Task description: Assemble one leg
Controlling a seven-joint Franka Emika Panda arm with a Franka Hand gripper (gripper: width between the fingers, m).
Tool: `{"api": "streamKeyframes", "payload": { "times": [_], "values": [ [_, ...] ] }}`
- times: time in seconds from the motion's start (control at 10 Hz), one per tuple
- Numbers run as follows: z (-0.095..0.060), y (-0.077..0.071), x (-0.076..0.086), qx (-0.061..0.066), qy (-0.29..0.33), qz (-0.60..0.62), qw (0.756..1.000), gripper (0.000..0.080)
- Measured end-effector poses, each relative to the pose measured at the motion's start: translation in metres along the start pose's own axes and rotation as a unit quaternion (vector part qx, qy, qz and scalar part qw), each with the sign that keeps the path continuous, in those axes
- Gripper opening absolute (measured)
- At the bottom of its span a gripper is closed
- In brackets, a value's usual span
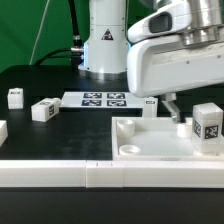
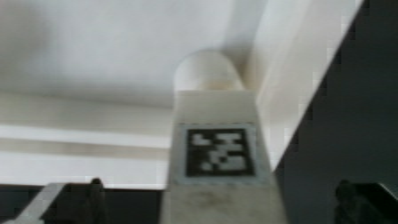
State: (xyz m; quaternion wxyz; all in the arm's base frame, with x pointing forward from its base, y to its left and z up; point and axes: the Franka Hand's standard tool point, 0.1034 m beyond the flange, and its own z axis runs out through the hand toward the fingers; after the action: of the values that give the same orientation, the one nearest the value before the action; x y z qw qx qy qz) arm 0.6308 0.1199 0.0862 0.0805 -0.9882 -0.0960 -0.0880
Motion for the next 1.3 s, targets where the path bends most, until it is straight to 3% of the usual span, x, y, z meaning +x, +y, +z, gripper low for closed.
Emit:
{"api": "streamKeyframes", "payload": {
  "times": [0.3,0.6,0.8,0.9,1.0,1.3],
  "values": [
    [0.0001,-0.0042,-0.0064,0.029,-0.121,0.001,0.992,0.0649],
    [0.0012,-0.0043,-0.0020,0.033,-0.128,0.001,0.991,0.0649],
    [0.0013,-0.0042,-0.0020,0.033,-0.129,0.001,0.991,0.0417],
    [0.0007,-0.0024,-0.0014,0.031,-0.128,0.001,0.991,0.0417],
    [0.0007,-0.0008,-0.0014,0.031,-0.128,0.003,0.991,0.0307],
    [0.0007,-0.0002,-0.0015,0.029,-0.128,0.023,0.991,0.0306]
  ]
}}
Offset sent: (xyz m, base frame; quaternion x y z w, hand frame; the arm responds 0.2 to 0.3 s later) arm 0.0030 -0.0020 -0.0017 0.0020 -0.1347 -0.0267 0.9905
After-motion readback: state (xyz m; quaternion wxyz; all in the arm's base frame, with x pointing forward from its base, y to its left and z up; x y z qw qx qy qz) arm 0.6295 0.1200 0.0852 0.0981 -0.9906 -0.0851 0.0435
